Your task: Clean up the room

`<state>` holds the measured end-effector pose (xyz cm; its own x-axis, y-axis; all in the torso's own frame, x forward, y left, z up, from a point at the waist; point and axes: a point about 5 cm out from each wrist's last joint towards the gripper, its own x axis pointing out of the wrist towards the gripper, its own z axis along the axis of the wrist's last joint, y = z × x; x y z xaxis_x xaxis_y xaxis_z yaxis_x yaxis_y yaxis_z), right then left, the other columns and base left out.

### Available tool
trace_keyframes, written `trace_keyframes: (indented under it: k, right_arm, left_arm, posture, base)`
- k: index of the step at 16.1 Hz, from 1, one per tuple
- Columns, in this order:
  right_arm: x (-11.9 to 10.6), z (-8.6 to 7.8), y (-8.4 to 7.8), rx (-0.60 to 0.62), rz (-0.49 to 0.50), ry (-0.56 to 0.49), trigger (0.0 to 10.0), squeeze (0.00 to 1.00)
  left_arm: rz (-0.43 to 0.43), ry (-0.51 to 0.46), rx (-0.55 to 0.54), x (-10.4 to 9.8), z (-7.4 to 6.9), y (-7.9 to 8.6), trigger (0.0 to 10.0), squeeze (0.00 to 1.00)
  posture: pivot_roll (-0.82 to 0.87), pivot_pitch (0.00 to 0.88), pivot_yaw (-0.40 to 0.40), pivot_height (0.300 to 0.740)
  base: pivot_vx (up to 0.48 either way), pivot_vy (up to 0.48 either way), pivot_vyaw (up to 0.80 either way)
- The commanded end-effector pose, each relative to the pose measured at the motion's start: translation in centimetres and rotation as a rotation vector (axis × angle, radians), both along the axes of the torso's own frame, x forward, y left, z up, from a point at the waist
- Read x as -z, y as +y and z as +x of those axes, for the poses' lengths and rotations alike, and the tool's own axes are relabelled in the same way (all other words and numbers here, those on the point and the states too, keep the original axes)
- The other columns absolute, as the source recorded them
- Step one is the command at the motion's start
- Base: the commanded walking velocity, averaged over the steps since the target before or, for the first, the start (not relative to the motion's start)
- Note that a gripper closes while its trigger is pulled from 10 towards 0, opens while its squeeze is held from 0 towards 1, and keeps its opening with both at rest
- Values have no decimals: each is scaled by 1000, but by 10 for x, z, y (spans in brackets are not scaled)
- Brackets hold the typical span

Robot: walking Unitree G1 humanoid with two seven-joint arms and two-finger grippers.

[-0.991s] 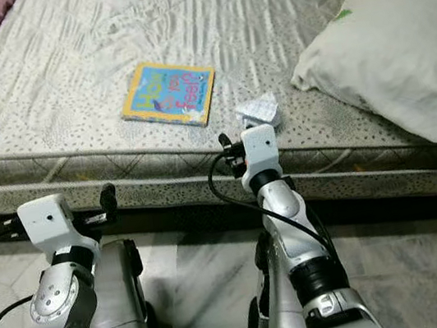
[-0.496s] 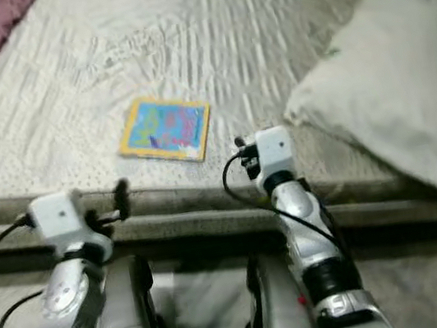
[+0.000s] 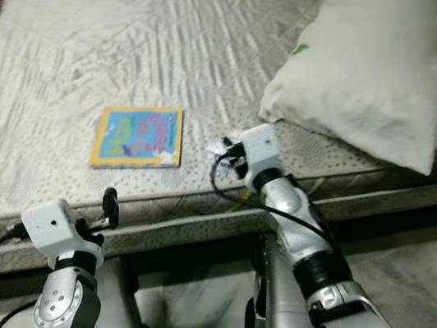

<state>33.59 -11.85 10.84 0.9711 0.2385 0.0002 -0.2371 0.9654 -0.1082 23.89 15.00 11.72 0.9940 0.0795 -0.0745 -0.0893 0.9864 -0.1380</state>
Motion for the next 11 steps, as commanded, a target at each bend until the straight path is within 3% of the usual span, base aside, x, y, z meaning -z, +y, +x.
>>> trace_keyframes:
  k: [1,2,4,8,9,11]
  right_arm:
    - [1,4,-2,-34,-43,25,10000,0]
    - [4,8,3,-98,-103,44,10000,0]
    - [-6,17,8,-110,-143,-11,10000,0]
    - [-42,40,23,-97,-136,-130,10000,35]
    - [-45,42,28,-115,-133,-134,10000,1000]
    - [-45,44,38,-145,-161,-127,10000,1000]
  left_arm:
    - [-5,22,0,3,-3,-3,10000,0]
    - [-4,34,-3,5,-6,-3,10000,0]
    - [-5,40,-3,6,-9,-5,10000,0]
    - [-2,48,-16,5,-15,-3,10000,0]
    - [-1,49,-20,5,-16,-3,10000,0]
    - [1,51,-26,5,-18,-2,10000,0]
  posture:
    - [234,200,-74,516]
    - [234,207,-74,516]
    - [240,221,-78,516]
    - [268,233,-90,516]
    - [273,237,-93,516]
    - [279,241,-97,516]
  base:
    - [0,0,0]
    - [0,0,0]
    - [0,0,0]
    - [0,0,0]
    - [0,0,0]
    - [0,0,0]
